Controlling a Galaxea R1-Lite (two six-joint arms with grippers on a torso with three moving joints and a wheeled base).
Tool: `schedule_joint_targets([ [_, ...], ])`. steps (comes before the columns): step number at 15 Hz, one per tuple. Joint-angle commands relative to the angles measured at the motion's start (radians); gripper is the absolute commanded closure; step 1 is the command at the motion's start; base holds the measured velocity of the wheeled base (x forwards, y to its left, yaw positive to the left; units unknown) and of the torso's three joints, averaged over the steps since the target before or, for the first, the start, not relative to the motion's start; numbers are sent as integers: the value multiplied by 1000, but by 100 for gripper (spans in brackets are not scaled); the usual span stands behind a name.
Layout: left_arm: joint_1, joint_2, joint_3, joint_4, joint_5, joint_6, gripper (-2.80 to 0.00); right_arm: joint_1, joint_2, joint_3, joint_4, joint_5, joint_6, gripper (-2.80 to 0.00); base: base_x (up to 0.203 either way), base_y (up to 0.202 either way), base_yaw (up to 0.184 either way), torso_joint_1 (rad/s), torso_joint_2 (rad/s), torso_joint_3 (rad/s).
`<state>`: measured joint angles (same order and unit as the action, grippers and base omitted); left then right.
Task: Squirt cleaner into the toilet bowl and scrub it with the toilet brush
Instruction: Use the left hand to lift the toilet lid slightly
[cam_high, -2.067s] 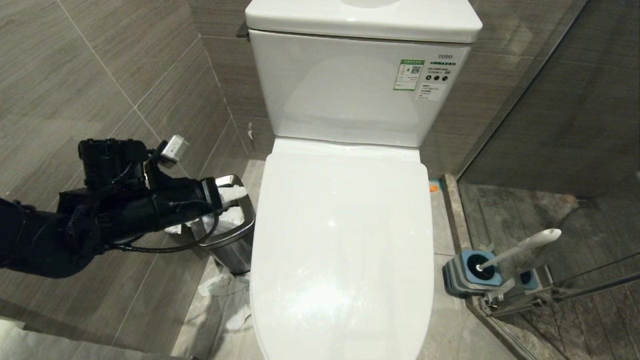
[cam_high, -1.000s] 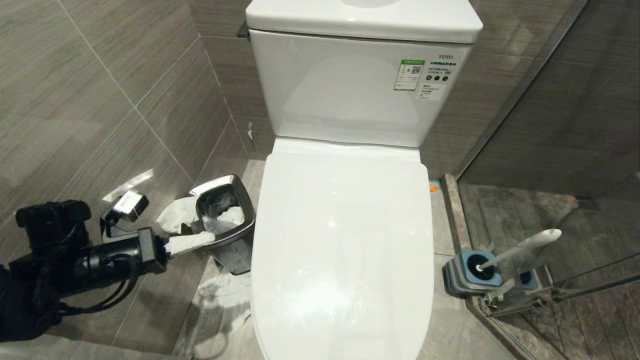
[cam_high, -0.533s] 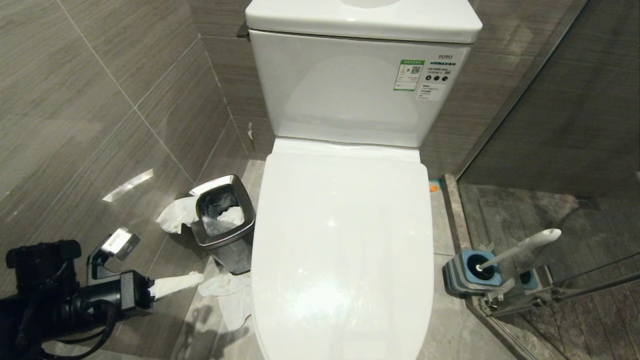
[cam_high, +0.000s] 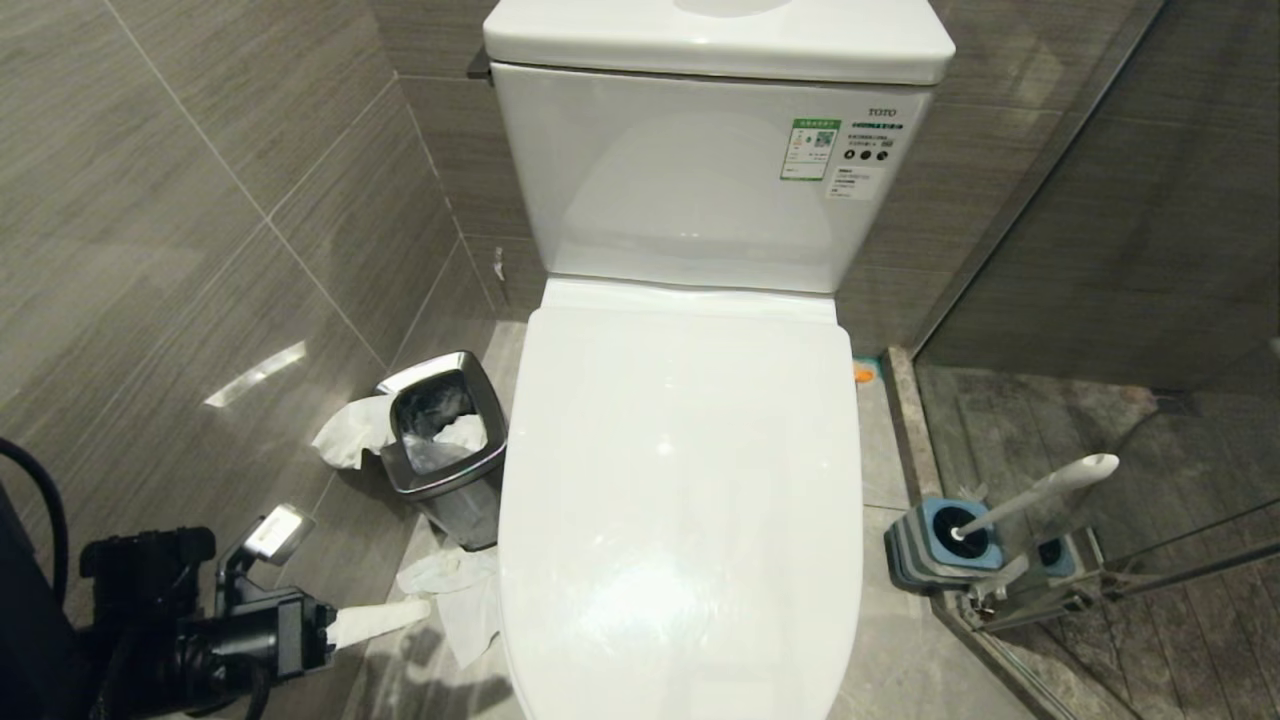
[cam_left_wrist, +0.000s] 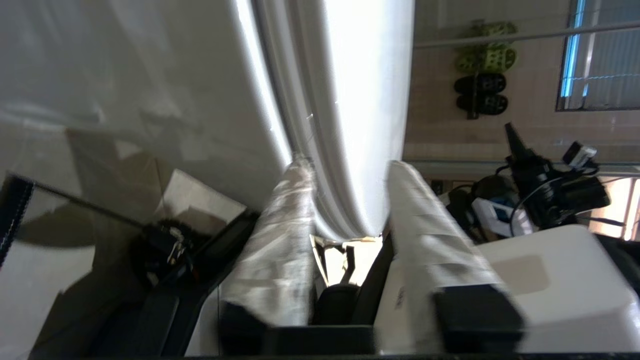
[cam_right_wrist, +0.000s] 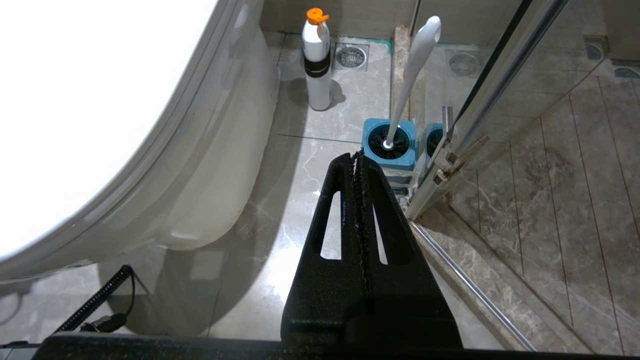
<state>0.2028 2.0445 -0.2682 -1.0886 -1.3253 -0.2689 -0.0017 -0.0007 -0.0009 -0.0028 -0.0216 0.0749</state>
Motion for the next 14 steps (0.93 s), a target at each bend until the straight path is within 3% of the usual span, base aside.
schedule_joint_targets([
  [1,-11,73,53,-94,-9,-1,-280,0,-1,0,0,0,0,0,0,0,0,0,0,0],
  [4,-14,97,93,-218,-12,-4,-280,0,-1,1,0,0,0,0,0,0,0,0,0,0],
  [10,-52,90,108,-299,-9,-27,-280,0,-1,1,0,0,0,0,0,0,0,0,0,0],
  [14,-91,166,28,-319,-3,-75,-280,0,0,0,0,0,0,0,0,0,0,0,0,0],
])
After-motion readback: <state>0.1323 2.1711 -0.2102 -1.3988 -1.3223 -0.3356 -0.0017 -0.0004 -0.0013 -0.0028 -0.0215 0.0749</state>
